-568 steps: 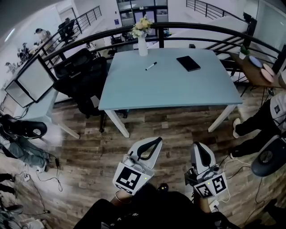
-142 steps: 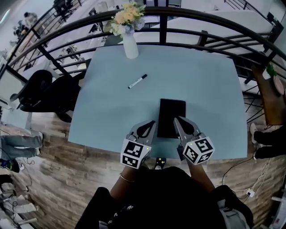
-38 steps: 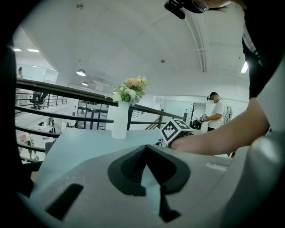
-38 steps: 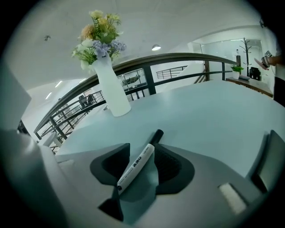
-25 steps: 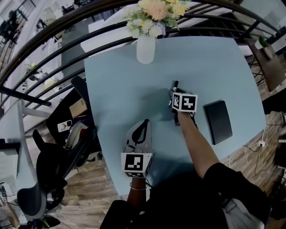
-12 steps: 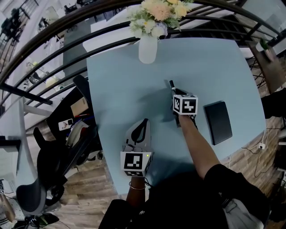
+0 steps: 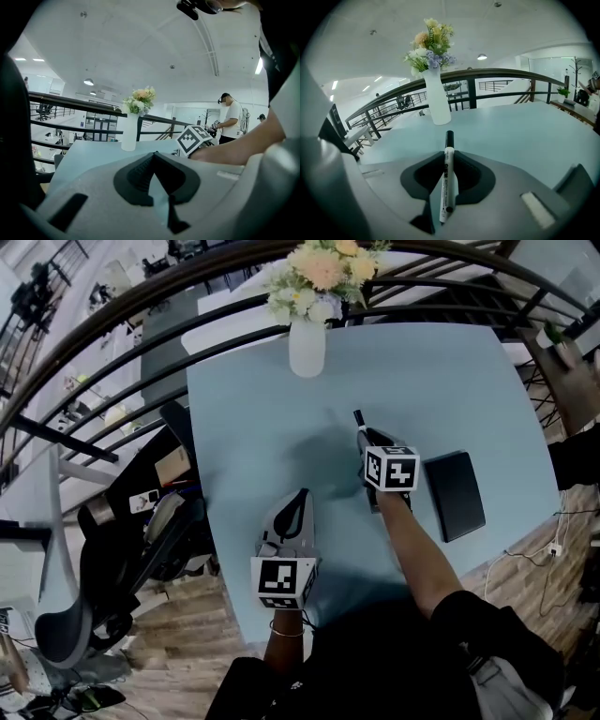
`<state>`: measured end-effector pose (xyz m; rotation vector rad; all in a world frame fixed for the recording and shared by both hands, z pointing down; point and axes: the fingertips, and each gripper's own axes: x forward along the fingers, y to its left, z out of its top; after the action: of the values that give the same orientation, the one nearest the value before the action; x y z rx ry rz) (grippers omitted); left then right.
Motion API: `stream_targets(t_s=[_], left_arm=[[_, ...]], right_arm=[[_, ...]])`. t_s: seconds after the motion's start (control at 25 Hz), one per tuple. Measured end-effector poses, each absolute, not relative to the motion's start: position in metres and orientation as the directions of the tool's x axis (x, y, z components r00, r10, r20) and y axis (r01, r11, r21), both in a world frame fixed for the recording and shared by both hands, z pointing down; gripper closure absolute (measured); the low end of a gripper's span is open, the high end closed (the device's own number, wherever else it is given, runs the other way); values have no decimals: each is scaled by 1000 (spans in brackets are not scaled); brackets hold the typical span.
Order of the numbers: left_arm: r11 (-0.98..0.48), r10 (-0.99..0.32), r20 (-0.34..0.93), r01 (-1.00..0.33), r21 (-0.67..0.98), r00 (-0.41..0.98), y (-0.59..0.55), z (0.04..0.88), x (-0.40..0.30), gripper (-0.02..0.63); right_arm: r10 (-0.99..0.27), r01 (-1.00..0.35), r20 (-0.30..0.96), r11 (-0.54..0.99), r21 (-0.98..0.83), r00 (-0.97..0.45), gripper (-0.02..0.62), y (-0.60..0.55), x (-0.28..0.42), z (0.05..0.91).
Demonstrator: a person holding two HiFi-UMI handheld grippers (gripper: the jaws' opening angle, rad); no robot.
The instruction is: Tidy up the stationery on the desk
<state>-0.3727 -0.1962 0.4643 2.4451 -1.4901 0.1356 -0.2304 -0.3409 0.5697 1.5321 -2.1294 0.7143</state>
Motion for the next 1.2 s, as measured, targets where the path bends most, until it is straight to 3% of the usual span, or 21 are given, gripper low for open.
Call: stream_targets(t_s=[1.2], left_arm=[[-456,-853,229,-883,107,468,-162,447,-294,612]], right_arm=[[-807,-950,503,229,-214,-308,518,-252,-106,529]])
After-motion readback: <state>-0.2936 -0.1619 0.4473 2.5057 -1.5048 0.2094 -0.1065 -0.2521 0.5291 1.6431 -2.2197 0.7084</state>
